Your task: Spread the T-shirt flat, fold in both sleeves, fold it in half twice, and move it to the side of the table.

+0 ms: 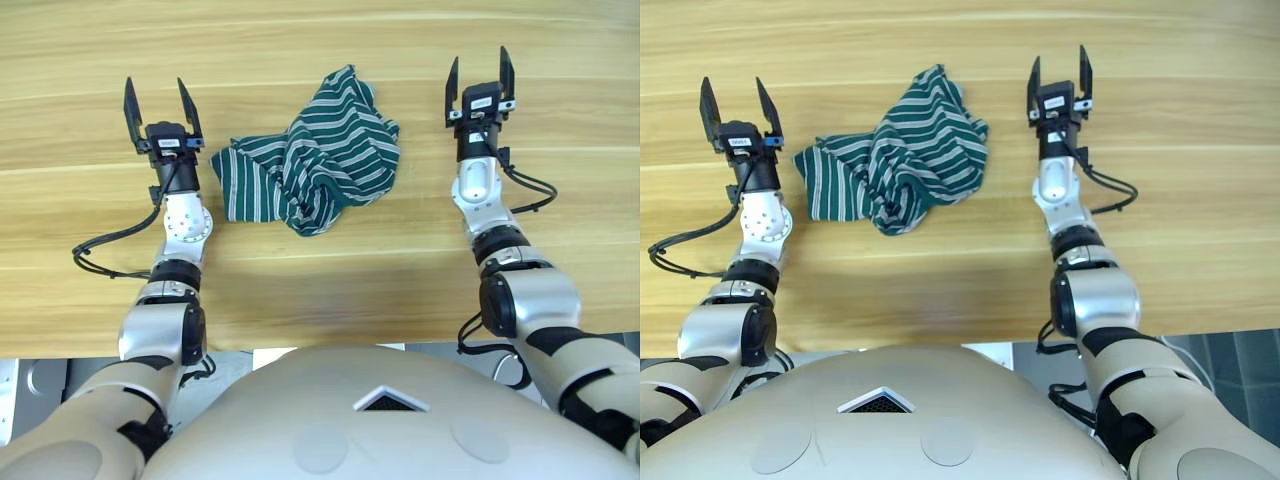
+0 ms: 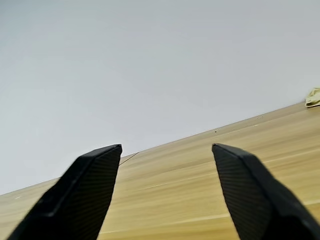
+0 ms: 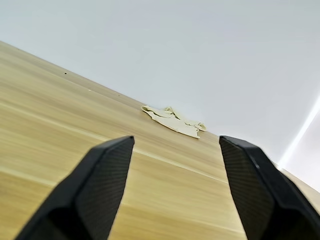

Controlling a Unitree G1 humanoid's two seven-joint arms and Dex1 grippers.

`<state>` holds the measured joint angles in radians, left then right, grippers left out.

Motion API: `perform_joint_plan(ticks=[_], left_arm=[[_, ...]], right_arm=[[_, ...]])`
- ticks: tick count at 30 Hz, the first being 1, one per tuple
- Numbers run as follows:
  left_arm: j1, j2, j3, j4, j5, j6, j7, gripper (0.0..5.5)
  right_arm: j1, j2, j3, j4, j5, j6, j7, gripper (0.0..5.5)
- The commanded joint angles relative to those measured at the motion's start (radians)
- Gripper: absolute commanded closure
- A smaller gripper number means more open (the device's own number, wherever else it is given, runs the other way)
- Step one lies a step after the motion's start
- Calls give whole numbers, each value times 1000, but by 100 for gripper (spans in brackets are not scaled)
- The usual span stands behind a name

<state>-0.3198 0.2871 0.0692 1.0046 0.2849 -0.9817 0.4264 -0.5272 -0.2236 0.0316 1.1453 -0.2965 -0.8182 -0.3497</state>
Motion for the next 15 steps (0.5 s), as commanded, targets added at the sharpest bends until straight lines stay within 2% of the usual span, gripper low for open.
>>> perform_joint_plan(ticks=[1,12,15], left_arm=[[-9,3,5,8,-18,-3,-7,199],[-8,5,4,7,-23,-8,-5,199],[-8,4,1,7,-20,-9,-6,247]], right_arm=[[4,-11,7,4,-6,-7,-11,235],[3,-9,17,3,-5,-7,-15,235],[3,-10,17,3,-4,-8,-16,235]])
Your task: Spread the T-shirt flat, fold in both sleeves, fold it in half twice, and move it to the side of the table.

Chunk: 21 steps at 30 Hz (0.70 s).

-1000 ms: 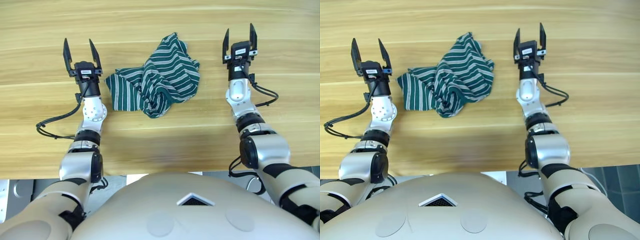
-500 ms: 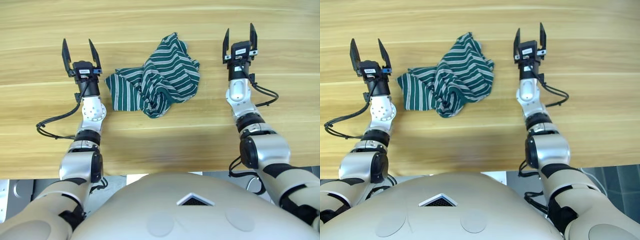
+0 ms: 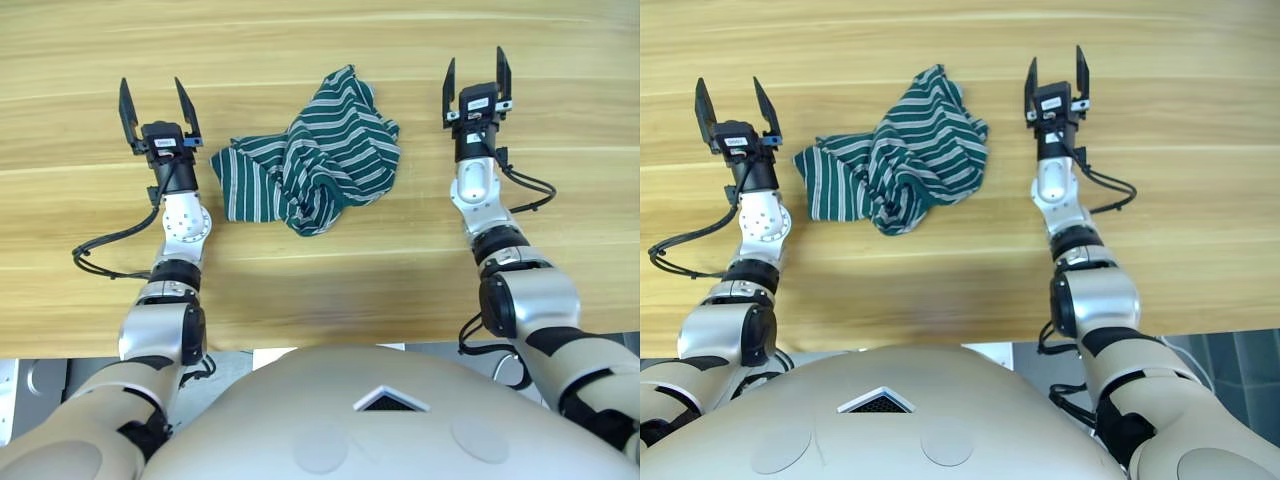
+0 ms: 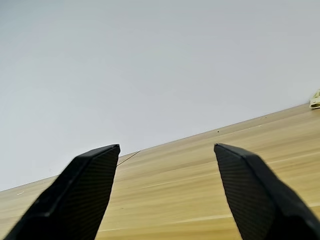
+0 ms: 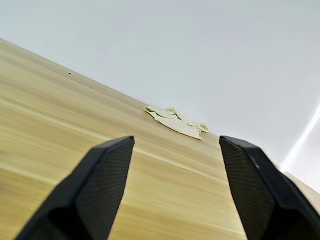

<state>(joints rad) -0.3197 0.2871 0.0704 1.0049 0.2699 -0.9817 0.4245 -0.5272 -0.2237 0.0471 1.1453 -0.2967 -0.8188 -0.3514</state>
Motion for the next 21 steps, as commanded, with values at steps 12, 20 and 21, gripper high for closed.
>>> perform_joint_plan(ticks=[12,20,21], left_arm=[[220,42,-125,-488,-444,96,-532,251],[699,401,-362,-1246,-343,274,-912,251],[708,417,-365,-1258,-320,297,-933,251]], right_arm=[[196,-178,61,-349,-164,2,11,235],[553,-494,155,-929,-236,46,450,235],[573,-514,163,-949,-242,54,484,235]])
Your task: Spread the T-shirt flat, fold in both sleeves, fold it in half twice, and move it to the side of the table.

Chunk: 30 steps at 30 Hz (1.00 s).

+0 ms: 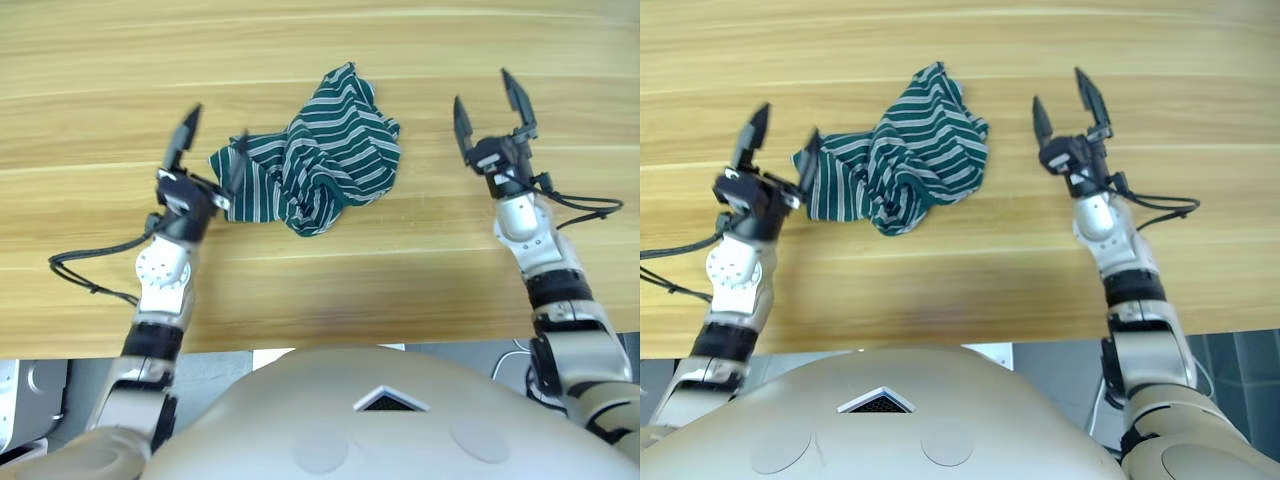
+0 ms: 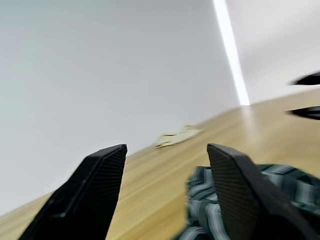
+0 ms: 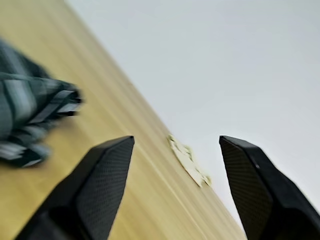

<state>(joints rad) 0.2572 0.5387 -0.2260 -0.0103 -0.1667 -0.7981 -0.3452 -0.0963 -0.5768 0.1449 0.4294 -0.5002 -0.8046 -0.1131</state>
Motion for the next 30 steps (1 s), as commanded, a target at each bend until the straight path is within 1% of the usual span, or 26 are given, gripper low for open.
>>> perform_joint_plan(ticks=[1,2,4,7,9,12,14,19,25,30], left_arm=[[124,174,-72,-242,169,148,-181,251],[106,173,-73,-237,231,186,-188,251],[17,122,-70,-212,323,256,-164,251],[-118,34,-21,-174,366,370,-90,251],[-169,17,22,-145,381,406,-55,251],[-202,42,76,-117,427,423,-27,251],[-215,59,85,-90,468,427,-23,251],[-195,106,40,-3,555,410,-63,251],[-153,204,-18,153,641,364,-111,251],[-198,267,-20,287,706,351,-68,251]], right_arm=[[152,-168,74,-242,-47,55,273,235],[152,-168,81,-246,-53,72,294,235],[118,-135,96,-212,-87,100,285,235],[65,-91,120,-164,-133,125,253,235],[51,-71,130,-140,-151,130,232,235],[54,-62,133,-114,-168,136,192,235],[42,-60,135,-96,-175,139,173,235],[-3,-52,149,-57,-187,132,140,235],[-20,-62,140,-62,-179,132,131,235],[-32,-62,144,-70,-176,126,139,235]])
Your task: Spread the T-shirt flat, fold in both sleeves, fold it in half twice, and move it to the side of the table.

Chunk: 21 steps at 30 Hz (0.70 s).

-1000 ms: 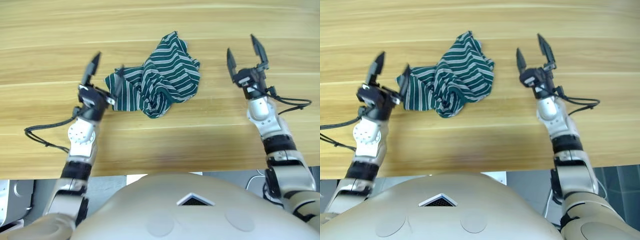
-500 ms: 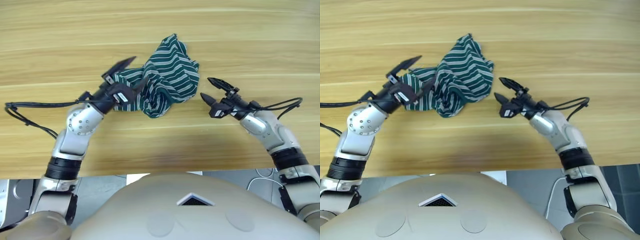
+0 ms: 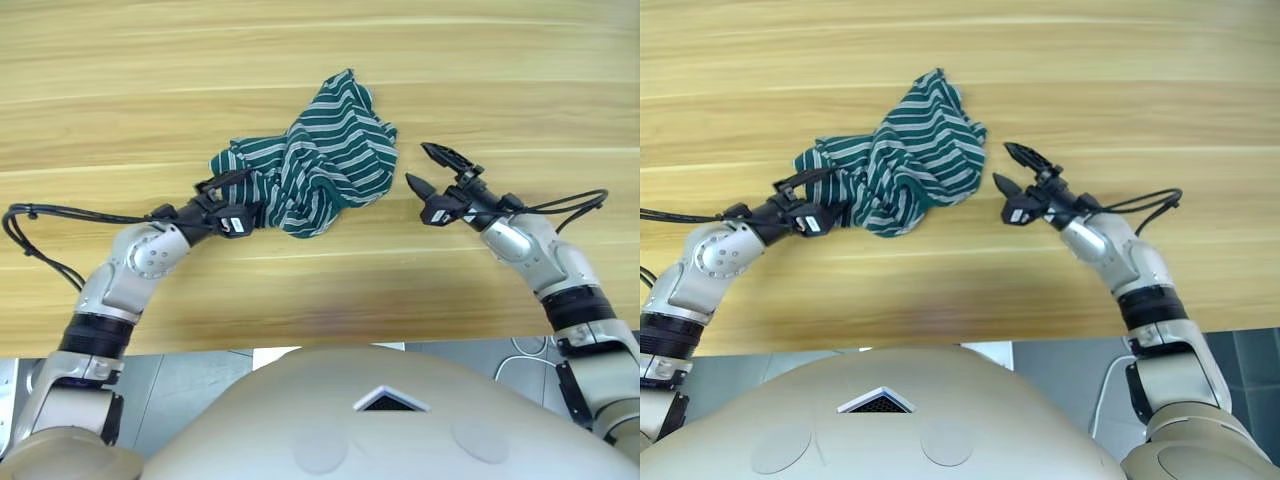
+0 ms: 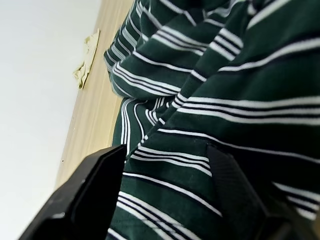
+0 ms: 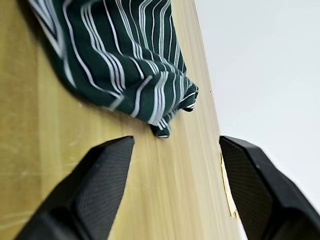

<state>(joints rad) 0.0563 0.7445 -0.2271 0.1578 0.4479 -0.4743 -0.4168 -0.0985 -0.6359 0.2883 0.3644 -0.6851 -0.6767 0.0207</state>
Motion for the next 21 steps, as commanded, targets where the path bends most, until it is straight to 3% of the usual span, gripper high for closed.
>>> perform_joint_plan(ticks=[1,6,11,18,21], left_arm=[[-3,76,-13,133,96,21,13,251],[-92,151,32,215,119,-70,131,251],[-140,88,105,127,-14,-222,235,251],[-14,56,265,-201,-182,-184,228,251],[144,127,225,-307,-190,-194,98,251]], right_arm=[[-30,-5,0,-8,10,-3,7,235],[-18,6,16,-37,17,-13,23,235],[-40,57,60,-51,22,-22,43,235],[56,56,119,-223,5,0,142,235],[95,29,144,-296,8,20,224,235]])
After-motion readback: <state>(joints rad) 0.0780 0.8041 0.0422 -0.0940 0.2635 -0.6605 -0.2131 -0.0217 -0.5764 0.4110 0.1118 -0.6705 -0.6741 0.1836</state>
